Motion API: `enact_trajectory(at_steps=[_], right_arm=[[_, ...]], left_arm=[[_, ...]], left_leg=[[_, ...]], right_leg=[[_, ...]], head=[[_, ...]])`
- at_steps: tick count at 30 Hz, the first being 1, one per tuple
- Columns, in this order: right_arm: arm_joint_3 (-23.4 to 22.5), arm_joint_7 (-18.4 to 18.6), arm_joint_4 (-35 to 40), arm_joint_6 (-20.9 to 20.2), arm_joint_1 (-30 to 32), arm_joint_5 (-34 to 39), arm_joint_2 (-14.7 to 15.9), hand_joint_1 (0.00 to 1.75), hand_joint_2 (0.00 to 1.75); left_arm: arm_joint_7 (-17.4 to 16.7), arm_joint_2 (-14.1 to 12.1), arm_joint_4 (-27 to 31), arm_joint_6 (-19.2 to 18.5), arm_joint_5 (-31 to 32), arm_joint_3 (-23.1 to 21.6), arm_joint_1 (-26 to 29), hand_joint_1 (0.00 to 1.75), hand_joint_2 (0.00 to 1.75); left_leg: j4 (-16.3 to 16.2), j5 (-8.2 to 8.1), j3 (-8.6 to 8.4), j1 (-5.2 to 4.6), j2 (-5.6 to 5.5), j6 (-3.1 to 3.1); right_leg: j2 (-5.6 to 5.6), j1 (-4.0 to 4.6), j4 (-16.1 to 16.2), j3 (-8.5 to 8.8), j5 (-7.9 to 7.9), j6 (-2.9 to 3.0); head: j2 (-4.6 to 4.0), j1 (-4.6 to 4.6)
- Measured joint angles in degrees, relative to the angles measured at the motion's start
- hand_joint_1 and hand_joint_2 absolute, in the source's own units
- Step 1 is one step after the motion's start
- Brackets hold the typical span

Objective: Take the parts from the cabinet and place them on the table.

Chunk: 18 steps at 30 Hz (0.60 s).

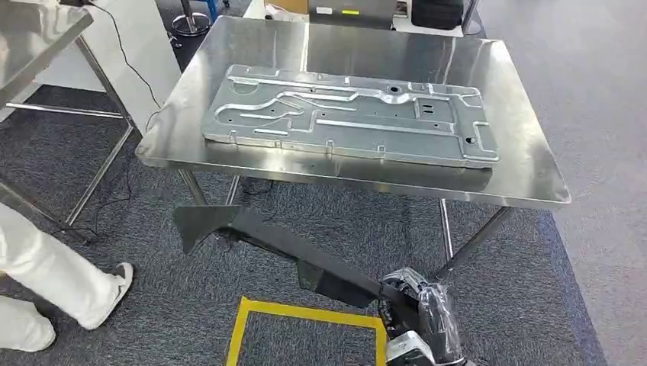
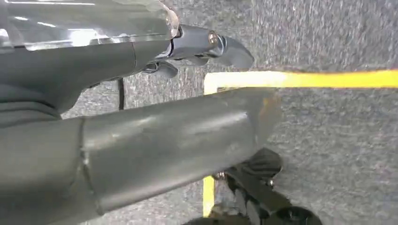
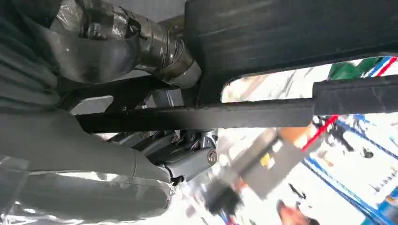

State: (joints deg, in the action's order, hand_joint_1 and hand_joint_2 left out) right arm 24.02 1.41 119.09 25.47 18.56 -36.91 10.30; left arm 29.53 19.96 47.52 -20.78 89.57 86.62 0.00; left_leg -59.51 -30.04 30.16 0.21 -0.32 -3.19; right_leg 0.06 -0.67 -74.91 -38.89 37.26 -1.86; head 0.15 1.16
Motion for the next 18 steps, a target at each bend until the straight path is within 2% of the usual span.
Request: enact_trajectory(at_steps=[1, 3, 4, 5, 6, 7, 8, 9, 10, 11, 14, 15, 16, 18], right_arm=[[-0.46, 0.44, 0.46, 0.02, -0.17, -1.26, -0.2, 1.75, 1.75], [-1.49, 2.04, 1.69, 0.59, -0.27, -5.18, -0.28, 1.75, 1.75], [-2.21, 3.2, 2.28, 0.72, -0.55, -8.57, -0.44, 1.75, 1.75], [-3.24, 4.49, 2.65, 0.63, -1.09, -12.24, -0.79, 1.75, 1.75], [-4.49, 5.42, 3.28, 0.46, -1.49, -15.1, -1.27, 1.75, 1.75], [-5.64, 5.8, 3.85, 0.39, -1.65, -16.96, -1.35, 1.75, 1.75], [-6.69, 6.08, 4.02, 0.41, -2.04, -18.79, -1.38, 1.75, 1.75], [-7.57, 6.45, 4.22, 0.55, -2.4, -21.0, -1.4, 1.75, 1.75], [-8.33, 6.87, 4.24, 0.74, -2.79, -23.45, -1.4, 1.75, 1.75], [-9.47, 7.42, 4.27, 0.89, -3.4, -26.86, -1.38, 1.75, 1.75], [-13.41, 8.64, 4.11, 0.65, -4.36, -34.42, -1.09, 1.75, 1.75], [-14.37, 8.93, 3.96, 0.52, -4.48, -36.04, -0.96, 1.75, 1.75], [-15.53, 9.36, 3.67, 0.35, -4.61, -37.76, -0.7, 1.75, 1.75], [-17.34, 9.54, 3.19, 0.33, -4.86, -39.05, -0.33, 1.75, 1.75]], left_arm=[[0.09, 0.02, -0.05, 0.04, 0.07, 0.24, -0.01, 0.0, 0.0], [0.37, 0.02, -0.15, 0.13, 0.09, 0.4, -0.04, 0.0, 0.0], [0.39, 0.17, -0.42, 0.13, 0.13, 0.46, -0.05, 0.0, 0.0], [0.44, 0.06, -0.57, 0.2, 0.31, 0.46, -0.19, 0.0, 0.0], [0.42, -0.02, -0.59, 0.28, 0.37, 0.42, -0.35, 0.0, 0.0], [0.46, -0.05, -0.63, 0.35, 0.37, 0.42, -0.27, 0.0, 0.0], [0.48, -0.09, -0.85, 0.39, 0.39, 0.42, -0.3, 0.0, 0.0], [0.44, -0.48, -0.92, 0.55, 0.39, 0.37, -0.3, 0.0, 0.0], [0.44, -0.61, -1.14, 0.79, 0.39, 0.29, -0.34, 0.0, 0.0], [0.31, -0.7, -1.66, 1.18, 0.39, 0.2, -0.59, 0.0, 0.0], [-0.24, -1.84, -3.44, 2.58, 0.39, -0.28, -0.71, 0.0, 0.0], [-0.35, -2.21, -4.0, 2.99, 0.39, -0.5, -0.6, 0.0, 0.0], [-0.55, -2.74, -4.75, 3.45, 0.39, -0.81, -0.44, 0.0, 0.0], [-0.59, -3.43, -5.66, 3.74, 0.39, -1.14, -0.37, 0.0, 0.0]], left_leg=[[0.01, -0.53, -0.75, -0.14, -0.02, -0.02], [0.13, -1.64, -2.06, -0.43, -0.05, -0.02], [0.14, -2.01, -2.74, -0.43, -0.07, 0.14], [0.25, -2.31, -2.75, -0.44, -0.29, 0.53], [0.57, -2.64, -2.75, -0.31, -0.06, 0.94], [0.05, -2.11, -3.95, -0.37, -0.02, 1.11], [-0.21, -1.53, -4.29, -0.51, -0.02, 1.65], [-0.67, -1.69, -4.47, -0.72, -0.03, 1.88], [-2.18, -2.27, -4.32, -0.54, -0.09, 2.25], [-5.35, -3.77, -2.37, -0.46, 0.0, 2.62], [-15.42, -8.89, 5.68, 0.19, -0.01, 3.27], [-15.76, -8.5, 6.98, 0.35, 0.0, 3.35], [-13.97, -6.75, 7.21, 0.48, 0.01, 3.6], [-5.58, 0.04, 5.54, 0.61, 0.07, 3.64]], right_leg=[[0.0, 0.17, 2.95, 0.45, -2.64, 0.55], [-0.03, 0.95, 12.02, 2.96, -9.89, 2.22], [0.0, 1.38, 12.5, 2.83, -10.46, 2.91], [-0.06, 1.73, 13.29, 2.59, -8.19, 2.91], [0.11, 1.73, 13.48, 3.16, -8.75, 3.06], [0.26, 1.68, 14.38, 3.44, -9.7, 3.37], [0.32, 1.42, 15.13, 4.6, -9.58, 3.69], [0.37, 1.02, 15.61, 6.12, -9.91, 3.42], [0.18, 0.76, 16.23, 7.07, -9.56, 3.61], [0.09, 0.58, 16.51, 7.72, -9.3, 3.89], [0.13, 0.35, 16.48, 8.41, -8.16, 3.8], [0.19, 0.28, 16.48, 8.9, -7.72, 3.63], [0.26, 0.14, 16.47, 9.57, -7.19, 3.41], [0.22, -0.15, 16.47, 11.38, -5.83, 2.81]], head=[[0.0, -0.02], [0.0, 0.0], [0.0, -0.15], [0.0, 0.0], [0.0, -0.04], [0.0, 0.02], [0.0, -0.02], [0.0, -0.04], [0.0, 0.02], [-0.02, -0.04], [-0.02, -0.04], [-0.02, -0.04], [-0.02, -0.04], [-0.02, -0.04]])
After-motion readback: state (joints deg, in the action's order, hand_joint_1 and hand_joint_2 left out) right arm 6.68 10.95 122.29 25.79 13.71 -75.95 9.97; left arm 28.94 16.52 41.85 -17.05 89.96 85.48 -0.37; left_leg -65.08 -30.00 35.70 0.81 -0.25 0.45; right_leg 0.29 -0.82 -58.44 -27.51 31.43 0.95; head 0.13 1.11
